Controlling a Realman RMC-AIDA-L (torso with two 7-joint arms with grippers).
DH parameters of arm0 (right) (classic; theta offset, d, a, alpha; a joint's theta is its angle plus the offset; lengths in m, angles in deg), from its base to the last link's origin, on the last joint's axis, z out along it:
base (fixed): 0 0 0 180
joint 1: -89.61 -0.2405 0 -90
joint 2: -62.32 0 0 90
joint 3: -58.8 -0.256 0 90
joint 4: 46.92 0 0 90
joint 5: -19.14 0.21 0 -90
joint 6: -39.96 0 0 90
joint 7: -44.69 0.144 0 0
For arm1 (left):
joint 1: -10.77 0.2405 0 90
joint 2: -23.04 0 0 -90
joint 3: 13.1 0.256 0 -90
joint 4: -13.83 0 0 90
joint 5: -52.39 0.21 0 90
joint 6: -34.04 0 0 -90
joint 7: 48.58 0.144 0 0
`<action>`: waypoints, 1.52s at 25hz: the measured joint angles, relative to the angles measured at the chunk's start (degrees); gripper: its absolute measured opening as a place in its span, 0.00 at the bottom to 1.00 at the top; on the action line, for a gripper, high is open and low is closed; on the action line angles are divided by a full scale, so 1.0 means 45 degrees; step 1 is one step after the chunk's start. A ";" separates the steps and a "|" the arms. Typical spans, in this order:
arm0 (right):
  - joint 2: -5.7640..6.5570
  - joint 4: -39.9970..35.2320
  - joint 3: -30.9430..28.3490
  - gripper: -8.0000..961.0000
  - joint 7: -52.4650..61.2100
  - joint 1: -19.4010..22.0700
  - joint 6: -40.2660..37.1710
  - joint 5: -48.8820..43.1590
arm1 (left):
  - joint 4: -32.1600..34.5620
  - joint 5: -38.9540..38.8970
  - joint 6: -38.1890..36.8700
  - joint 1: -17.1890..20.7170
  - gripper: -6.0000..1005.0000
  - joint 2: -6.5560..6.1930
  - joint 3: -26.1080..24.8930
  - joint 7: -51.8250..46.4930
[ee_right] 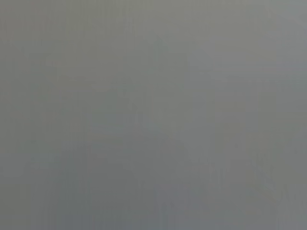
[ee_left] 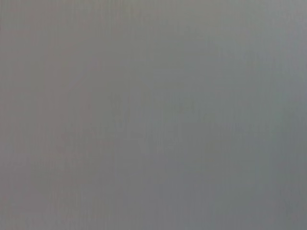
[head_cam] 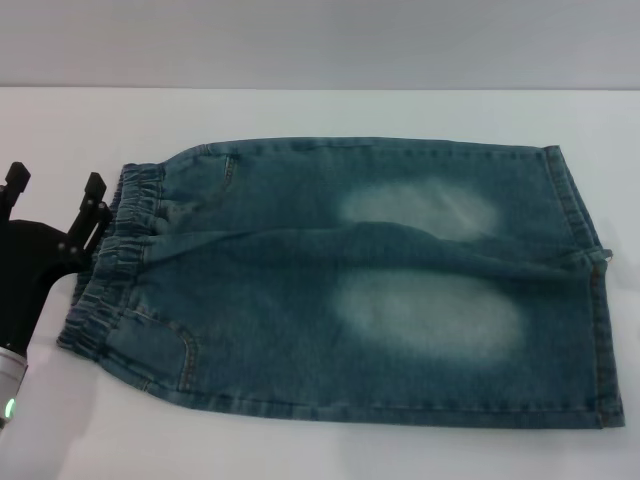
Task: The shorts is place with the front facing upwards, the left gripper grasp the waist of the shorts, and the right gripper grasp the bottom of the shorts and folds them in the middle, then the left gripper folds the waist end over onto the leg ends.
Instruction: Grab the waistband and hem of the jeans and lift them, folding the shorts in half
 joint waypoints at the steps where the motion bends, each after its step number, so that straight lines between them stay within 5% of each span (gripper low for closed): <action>1: -0.0002 0.0001 0.0000 0.78 0.0001 0.0006 0.0026 0.0000 | -0.0012 0.0000 -0.0001 0.0000 0.81 0.0000 0.0001 -0.0002; 26: 0.0100 0.0557 0.0134 0.78 0.0053 0.0129 0.0913 -0.0091 | -0.0651 0.0060 0.0501 0.0020 0.81 -0.0114 0.0068 -0.0138; 30: 0.0731 0.3475 0.0123 0.78 0.0052 0.1115 0.3799 -0.0536 | -0.2748 0.0263 0.2577 0.0494 0.81 -0.0522 -0.0005 -0.0163; 34: 0.1573 0.9357 -0.0792 0.78 -0.0128 0.3117 0.8893 -0.2229 | -0.6438 0.0811 0.6371 0.1495 0.81 -0.1369 -0.0602 0.0235; 35: 0.1609 1.0752 -0.1259 0.78 -0.0123 0.3596 1.0428 -0.2740 | -0.6438 0.0811 0.6371 0.1495 0.81 -0.1369 -0.0602 0.0235; 36: 0.1580 1.2096 -0.1708 0.78 -0.0159 0.4014 1.1858 -0.3174 | -0.8441 0.1066 0.8430 0.2130 0.81 -0.1627 -0.1170 0.0543; 38: 0.1395 1.4370 -0.2374 0.78 -0.0281 0.4681 1.4263 -0.3635 | -1.0568 0.1542 1.0690 0.2959 0.81 -0.1648 -0.2045 0.1106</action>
